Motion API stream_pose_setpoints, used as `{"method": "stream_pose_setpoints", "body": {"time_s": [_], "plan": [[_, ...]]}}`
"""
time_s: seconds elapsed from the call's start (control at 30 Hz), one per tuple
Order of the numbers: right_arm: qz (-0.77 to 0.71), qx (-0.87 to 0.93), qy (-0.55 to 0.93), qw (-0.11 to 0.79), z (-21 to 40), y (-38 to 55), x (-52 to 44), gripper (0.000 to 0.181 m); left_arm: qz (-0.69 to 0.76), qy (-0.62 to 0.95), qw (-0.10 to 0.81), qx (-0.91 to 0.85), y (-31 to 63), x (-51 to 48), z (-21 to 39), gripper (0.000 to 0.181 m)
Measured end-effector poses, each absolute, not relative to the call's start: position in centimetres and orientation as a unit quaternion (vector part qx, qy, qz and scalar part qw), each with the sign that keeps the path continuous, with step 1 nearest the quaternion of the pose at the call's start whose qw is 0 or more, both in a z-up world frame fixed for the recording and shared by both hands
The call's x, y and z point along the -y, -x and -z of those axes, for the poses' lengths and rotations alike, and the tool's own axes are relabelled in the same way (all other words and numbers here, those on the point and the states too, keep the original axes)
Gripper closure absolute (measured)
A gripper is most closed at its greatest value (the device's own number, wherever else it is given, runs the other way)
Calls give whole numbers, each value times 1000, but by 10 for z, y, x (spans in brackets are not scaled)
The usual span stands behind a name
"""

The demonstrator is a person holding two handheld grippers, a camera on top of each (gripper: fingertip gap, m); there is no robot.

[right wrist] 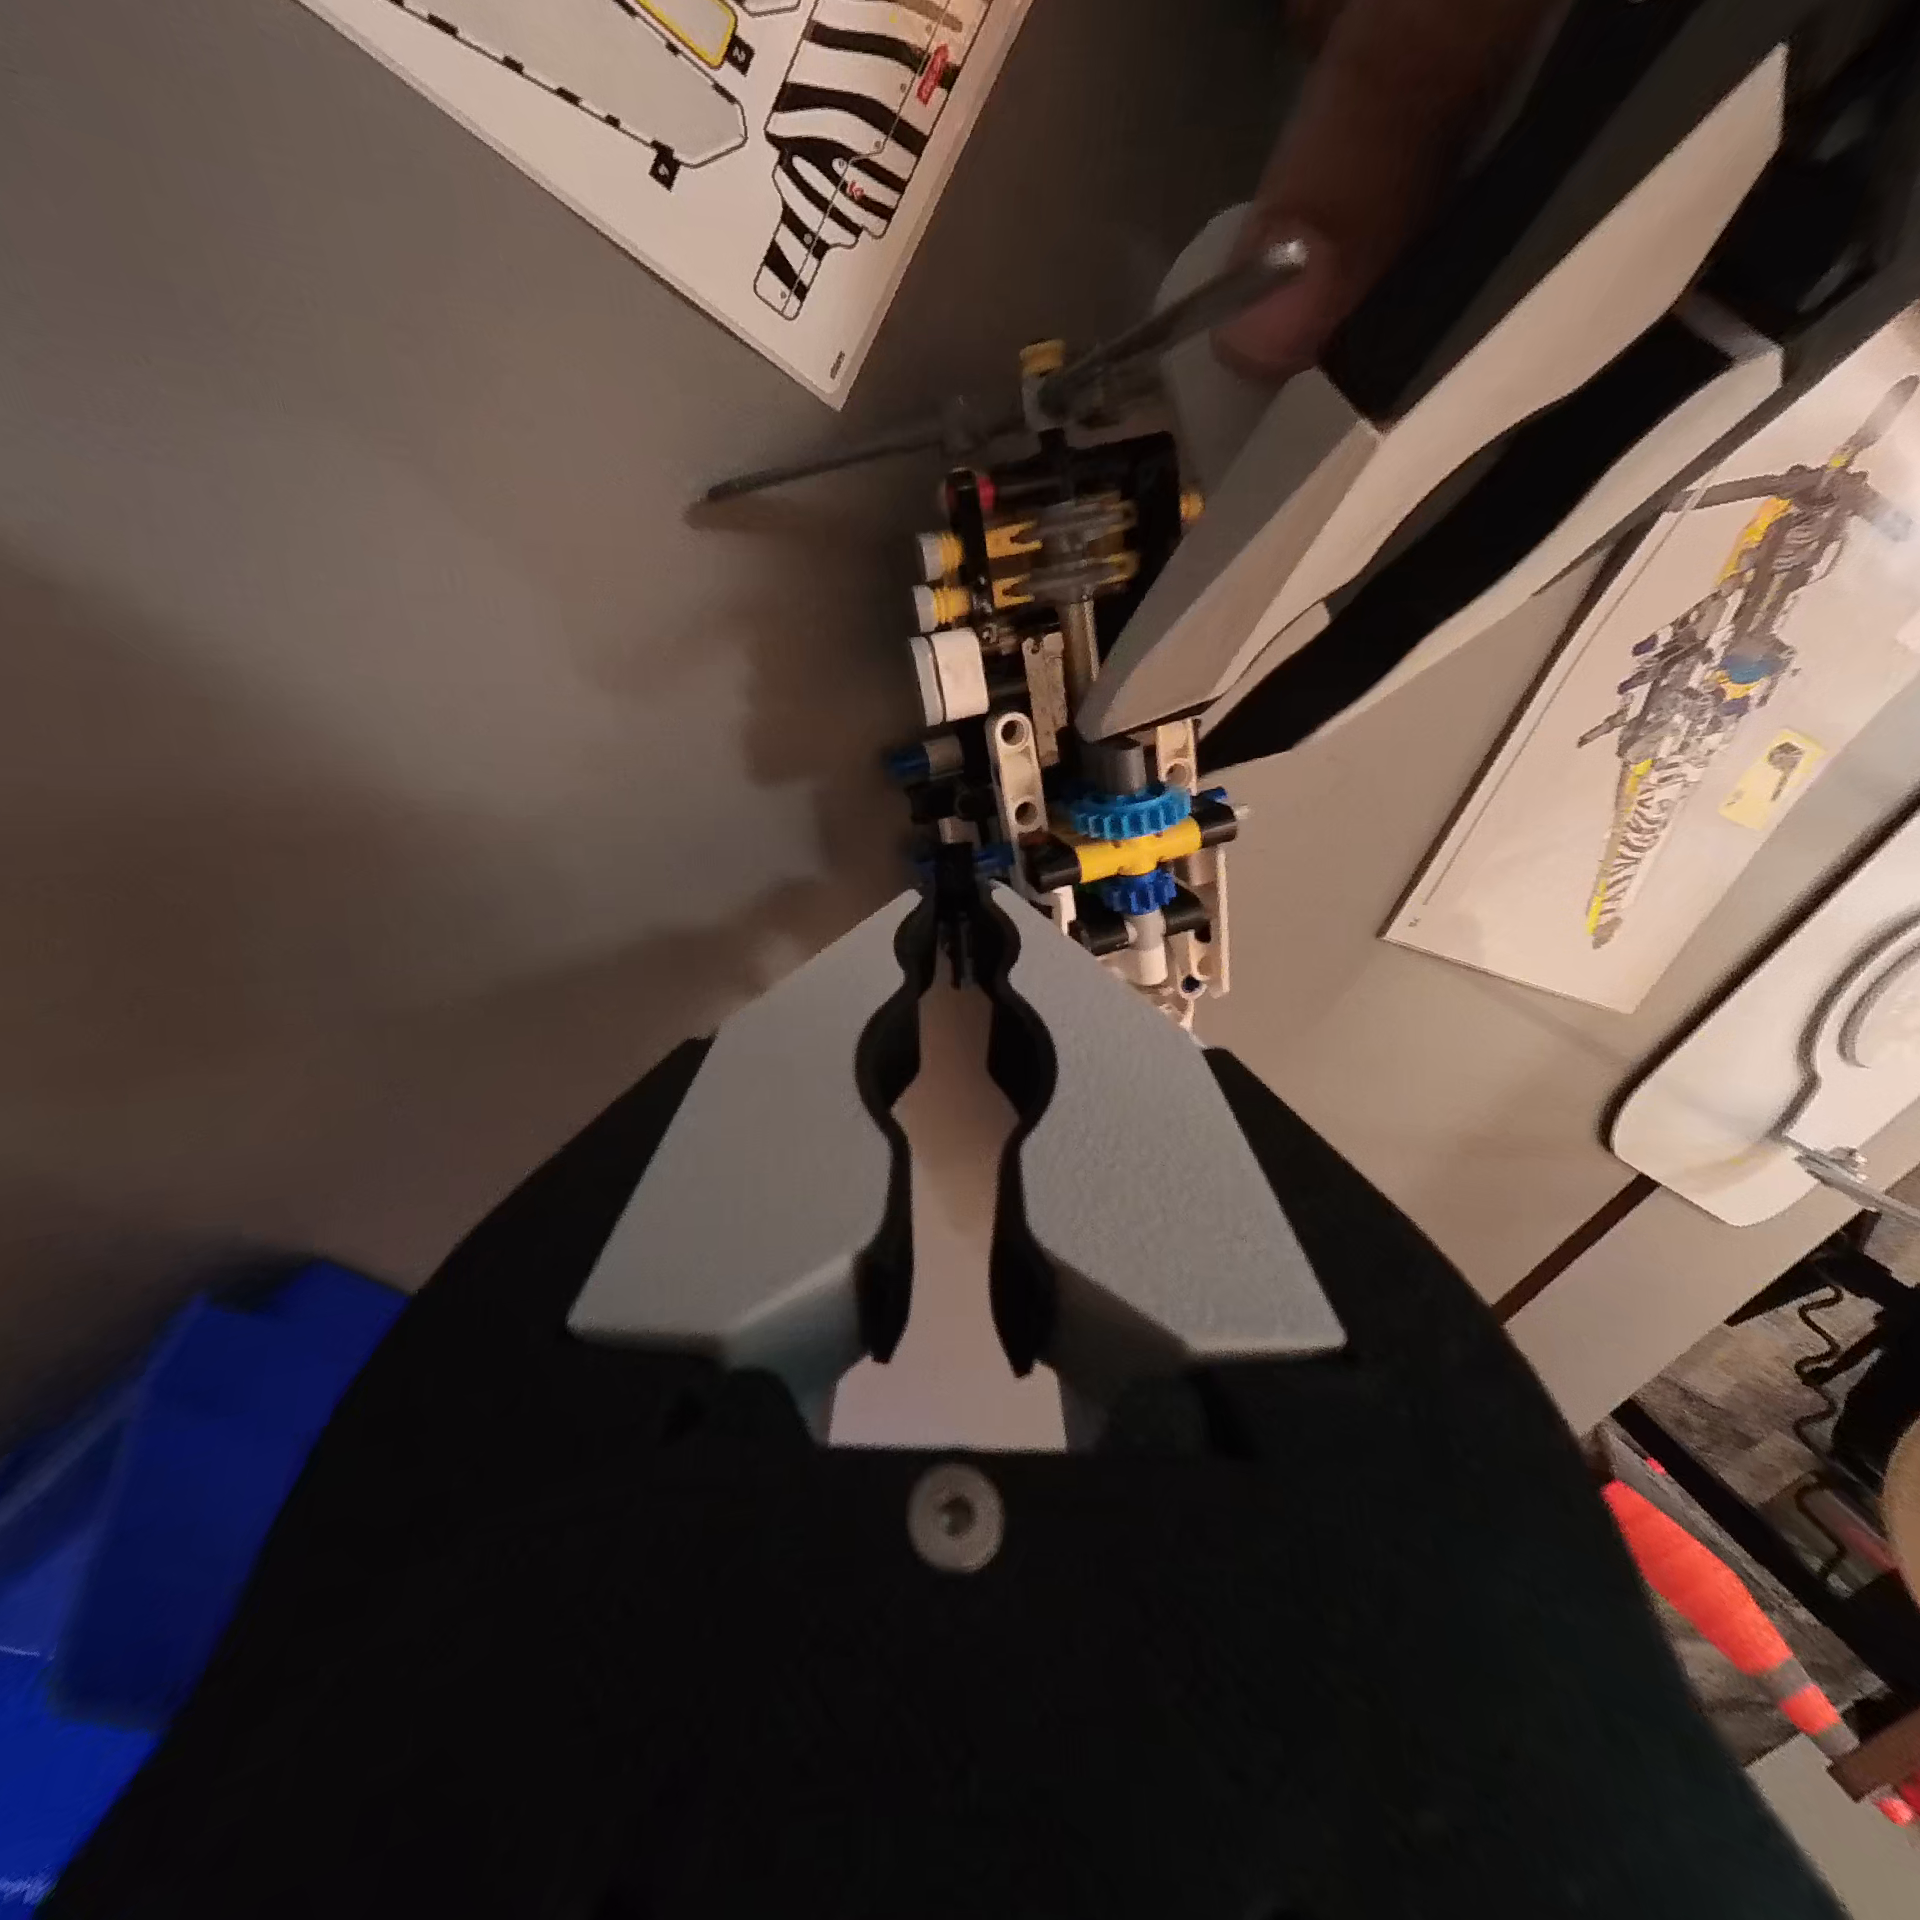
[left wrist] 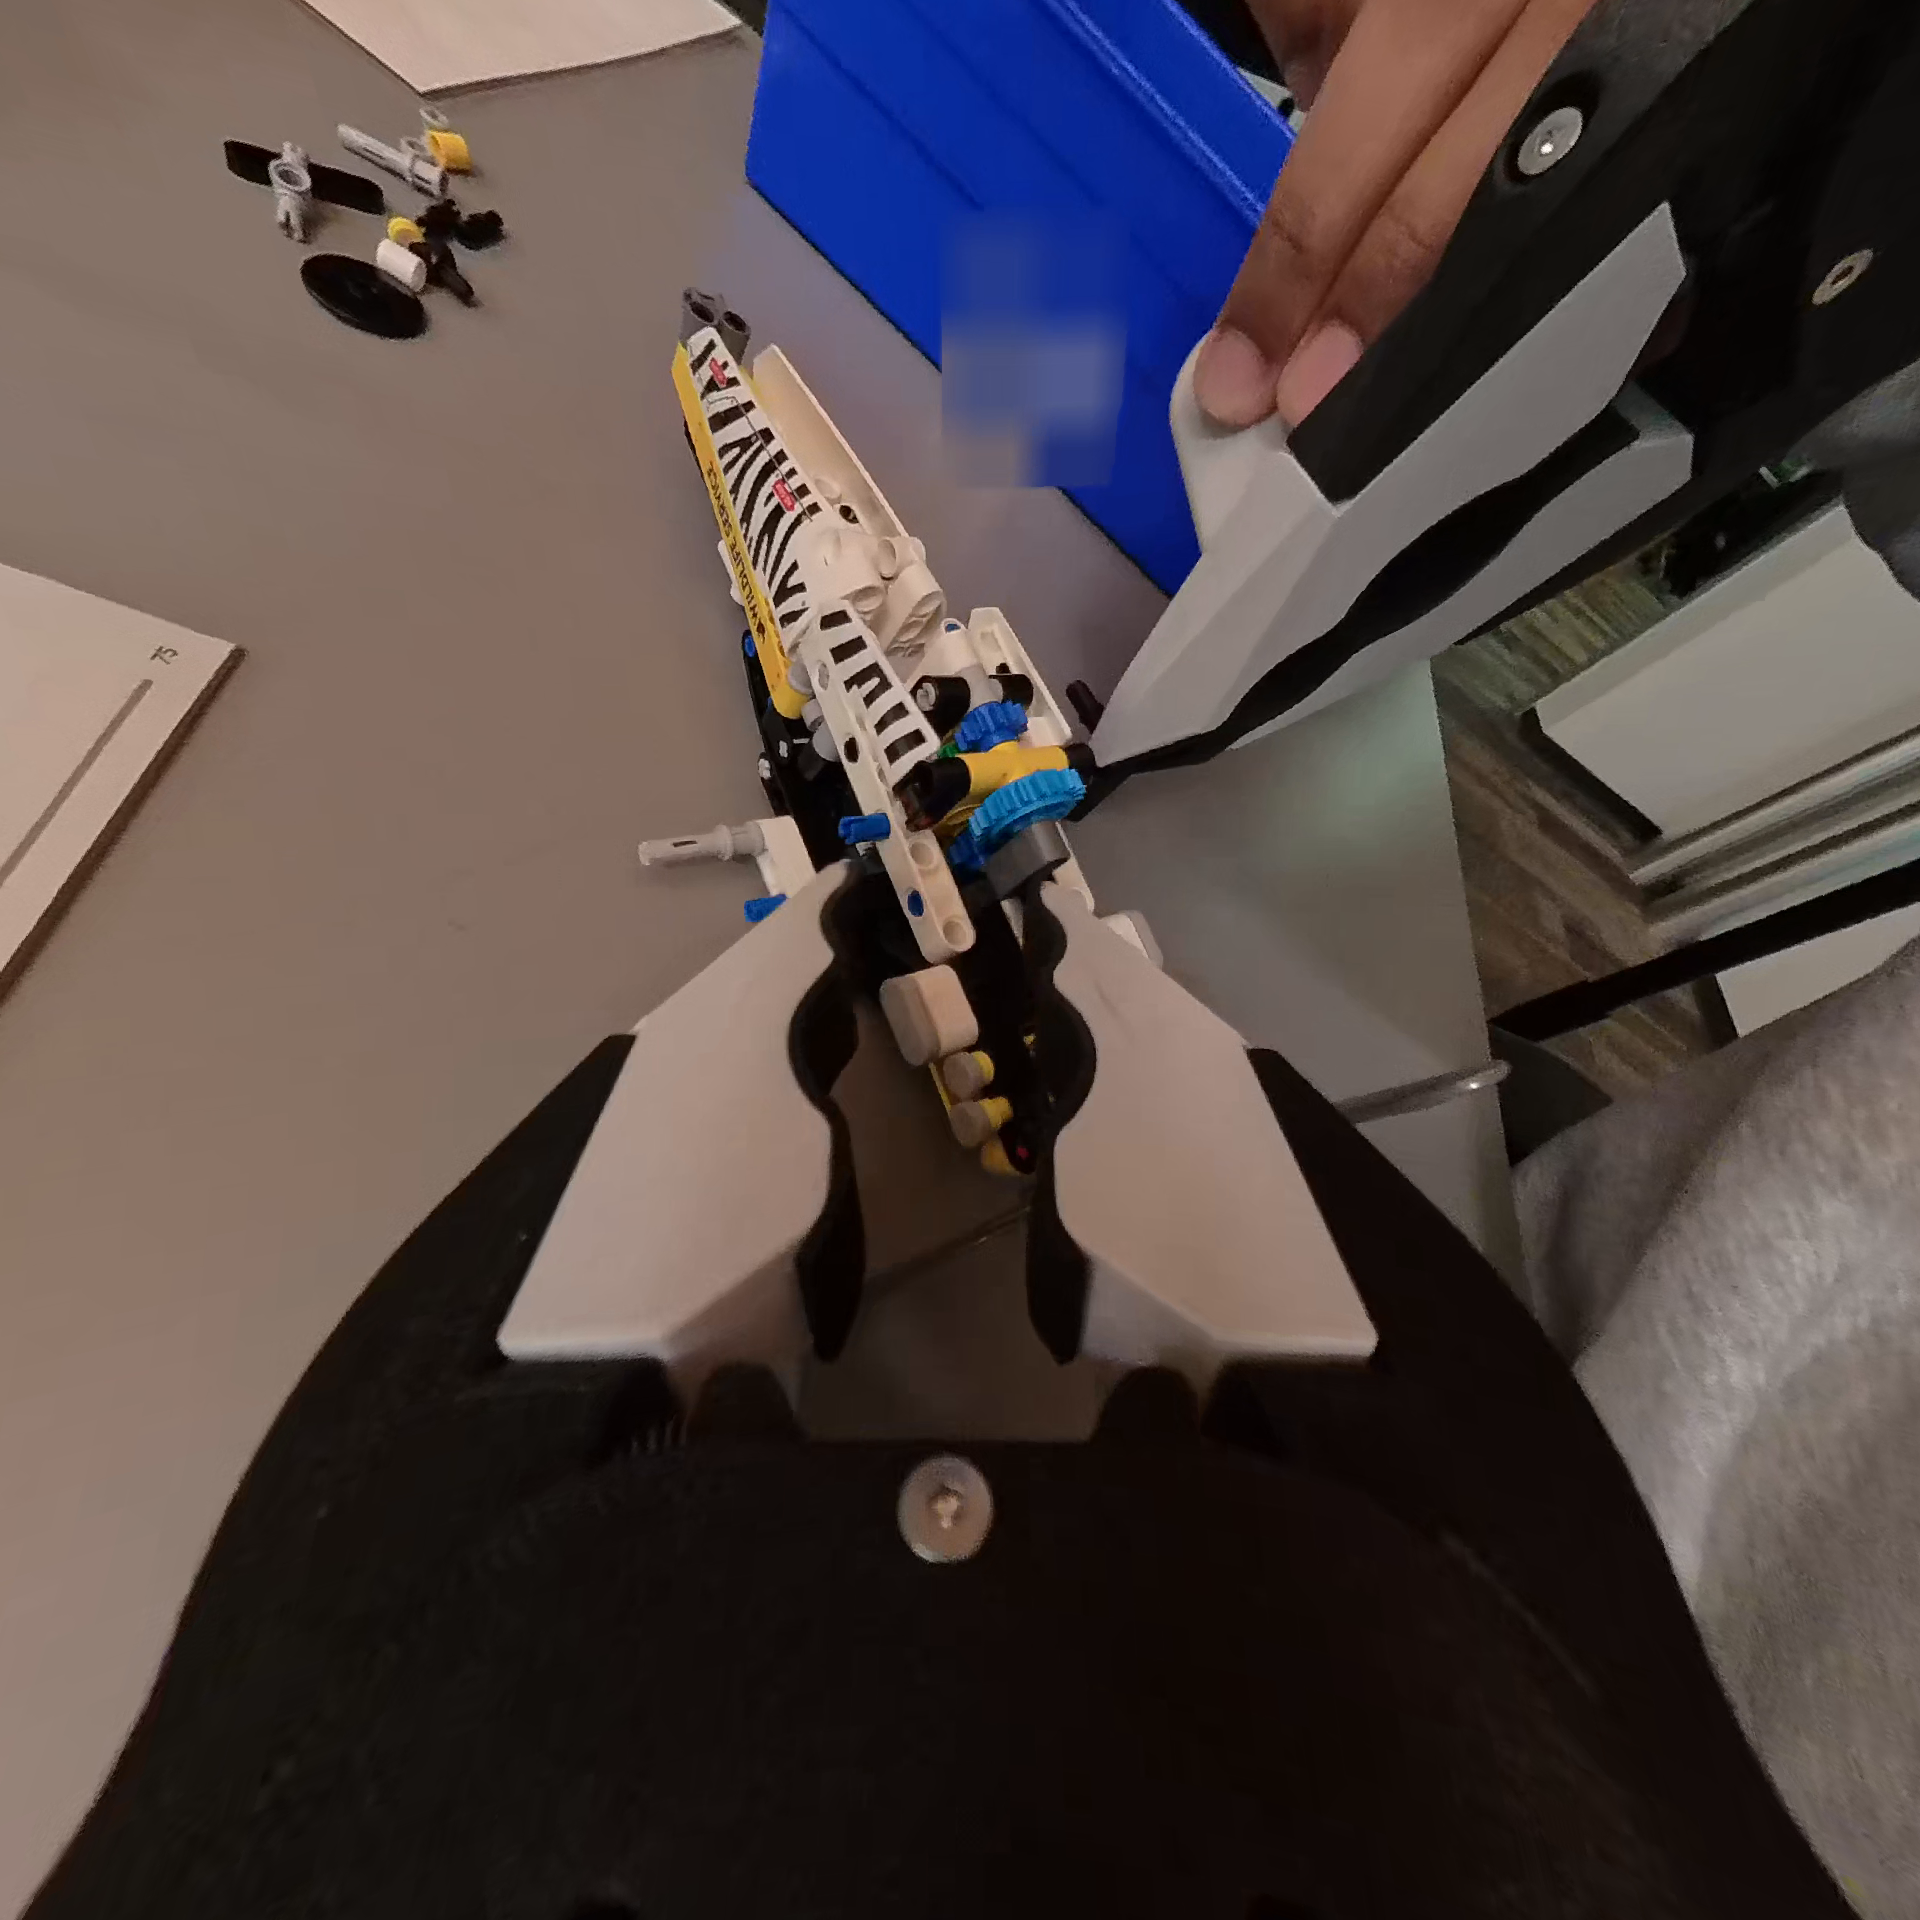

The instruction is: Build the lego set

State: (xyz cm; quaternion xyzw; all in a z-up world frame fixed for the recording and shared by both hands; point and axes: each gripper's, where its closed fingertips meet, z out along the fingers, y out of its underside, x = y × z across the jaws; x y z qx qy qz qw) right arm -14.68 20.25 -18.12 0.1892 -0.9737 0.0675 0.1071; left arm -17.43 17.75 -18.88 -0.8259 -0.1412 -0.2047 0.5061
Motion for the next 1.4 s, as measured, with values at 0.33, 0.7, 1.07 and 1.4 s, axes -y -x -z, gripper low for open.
{"method": "stream_pose_setpoints", "body": {"time_s": [0.33, 0.7, 1.07, 1.4], "plan": [[-64, 973, -206, 79, 180, 148, -202, 178, 206, 832, 501, 123, 173, -178, 188, 159], [-72, 973, -208, 76, 179, 149, -199, 178, 216, 830, 499, 125, 173, -177, 189, 160], [-117, 965, -191, 134, 178, 151, -198, 178, 223, 827, 500, 129, 173, -177, 189, 160], [-163, 949, -171, 209, 176, 153, -198, 178, 239, 820, 500, 140, 175, -176, 189, 161]]}}
